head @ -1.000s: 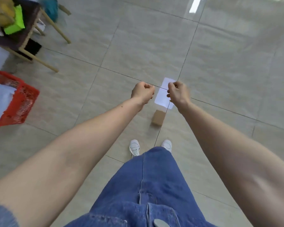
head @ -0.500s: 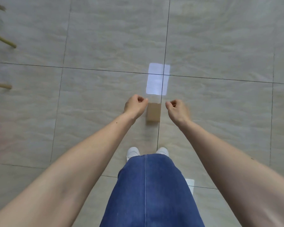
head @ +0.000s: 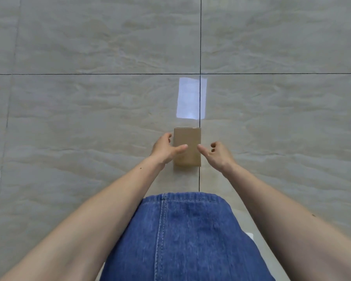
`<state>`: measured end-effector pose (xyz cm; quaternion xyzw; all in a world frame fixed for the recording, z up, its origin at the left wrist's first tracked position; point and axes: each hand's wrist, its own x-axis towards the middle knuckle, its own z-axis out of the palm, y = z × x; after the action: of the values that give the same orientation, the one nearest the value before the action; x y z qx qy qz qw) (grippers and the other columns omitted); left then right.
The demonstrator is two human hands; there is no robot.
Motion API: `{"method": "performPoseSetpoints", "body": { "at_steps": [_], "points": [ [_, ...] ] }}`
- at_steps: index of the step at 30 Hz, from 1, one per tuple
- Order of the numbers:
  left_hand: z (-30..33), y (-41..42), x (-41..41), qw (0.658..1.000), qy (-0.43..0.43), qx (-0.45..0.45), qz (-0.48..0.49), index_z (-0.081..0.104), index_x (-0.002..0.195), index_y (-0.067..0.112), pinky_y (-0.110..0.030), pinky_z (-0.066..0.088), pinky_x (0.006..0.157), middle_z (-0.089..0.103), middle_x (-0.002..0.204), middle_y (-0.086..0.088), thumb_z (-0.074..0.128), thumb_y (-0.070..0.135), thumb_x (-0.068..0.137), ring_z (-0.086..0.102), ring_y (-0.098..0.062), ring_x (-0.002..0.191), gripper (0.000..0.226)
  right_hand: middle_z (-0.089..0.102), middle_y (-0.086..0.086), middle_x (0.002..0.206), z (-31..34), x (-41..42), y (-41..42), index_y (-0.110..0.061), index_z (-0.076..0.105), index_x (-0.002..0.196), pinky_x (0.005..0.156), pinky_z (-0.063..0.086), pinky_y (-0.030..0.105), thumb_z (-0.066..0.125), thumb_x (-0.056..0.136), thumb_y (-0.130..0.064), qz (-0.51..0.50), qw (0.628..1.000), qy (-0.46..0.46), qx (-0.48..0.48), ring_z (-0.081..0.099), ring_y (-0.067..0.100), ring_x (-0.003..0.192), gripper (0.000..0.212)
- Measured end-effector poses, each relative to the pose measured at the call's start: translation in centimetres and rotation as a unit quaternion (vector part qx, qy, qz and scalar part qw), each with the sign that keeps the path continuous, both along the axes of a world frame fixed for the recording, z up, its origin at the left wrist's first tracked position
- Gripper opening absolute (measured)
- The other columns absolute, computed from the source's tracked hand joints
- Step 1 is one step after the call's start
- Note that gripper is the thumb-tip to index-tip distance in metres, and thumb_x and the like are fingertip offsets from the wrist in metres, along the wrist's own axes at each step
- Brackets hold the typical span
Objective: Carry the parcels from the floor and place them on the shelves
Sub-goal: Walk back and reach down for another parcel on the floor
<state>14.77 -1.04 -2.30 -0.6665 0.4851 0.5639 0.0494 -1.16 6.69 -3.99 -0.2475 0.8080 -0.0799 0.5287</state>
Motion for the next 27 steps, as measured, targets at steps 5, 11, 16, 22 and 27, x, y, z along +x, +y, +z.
{"method": "performPoseSetpoints", "body": {
  "at_steps": [5, 11, 16, 22, 27],
  "points": [
    [-4.8, -1.0, -0.3, 0.999, -0.032, -0.002, -0.012, 0.040, 0.147, 0.011, -0.039, 0.046, 0.104, 0.054, 0.140, -0.010, 0.083, 0.039, 0.075, 0.054, -0.029, 0.128, 0.089, 0.054, 0.014, 0.147, -4.8, 0.0, -1.2, -0.006, 0.043, 0.146, 0.111, 0.042, 0.044, 0.063, 0.086, -0.060, -0.018, 0.999, -0.020, -0.026, 0.052, 0.031, 0.135, 0.083],
    [-7.1, -1.8, -0.6, 1.000, 0.003, 0.020, 0.004, 0.057, 0.132, 0.012, -0.045, 0.055, 0.096, 0.069, 0.120, -0.011, 0.085, 0.029, 0.073, 0.067, -0.027, 0.106, 0.067, 0.067, 0.011, 0.130, -6.4, 0.0, -1.8, -0.013, 0.052, 0.139, 0.104, 0.049, 0.047, 0.066, 0.082, -0.059, -0.037, 0.997, -0.045, -0.052, 0.063, 0.029, 0.120, 0.075],
    [-6.8, -1.2, -0.8, 1.000, 0.004, 0.012, 0.025, 0.058, 0.128, 0.014, -0.048, 0.056, 0.093, 0.068, 0.119, -0.009, 0.084, 0.031, 0.069, 0.067, -0.028, 0.105, 0.067, 0.072, 0.009, 0.123, -5.8, 0.0, -1.6, -0.015, 0.060, 0.133, 0.099, 0.053, 0.047, 0.061, 0.078, -0.061, -0.032, 0.995, -0.062, -0.068, 0.067, 0.027, 0.113, 0.072],
    [-0.1, 0.4, -0.8, 0.999, 0.009, 0.010, 0.052, 0.055, 0.132, 0.015, -0.047, 0.056, 0.094, 0.068, 0.116, -0.010, 0.085, 0.022, 0.074, 0.067, -0.027, 0.104, 0.065, 0.072, 0.009, 0.122, 1.1, 0.2, 0.0, -0.014, 0.061, 0.133, 0.098, 0.053, 0.046, 0.061, 0.084, -0.055, -0.044, 0.994, -0.070, -0.075, 0.068, 0.026, 0.111, 0.064],
    [10.1, 1.1, -0.7, 0.999, 0.024, 0.012, 0.044, 0.055, 0.135, 0.013, -0.048, 0.054, 0.097, 0.067, 0.121, -0.012, 0.085, 0.016, 0.073, 0.066, -0.028, 0.109, 0.069, 0.072, 0.005, 0.110, 11.6, 0.5, 2.2, -0.013, 0.065, 0.125, 0.091, 0.055, 0.038, 0.059, 0.097, -0.036, -0.063, 0.990, -0.078, -0.100, 0.068, 0.024, 0.104, 0.037]
  ]
}}
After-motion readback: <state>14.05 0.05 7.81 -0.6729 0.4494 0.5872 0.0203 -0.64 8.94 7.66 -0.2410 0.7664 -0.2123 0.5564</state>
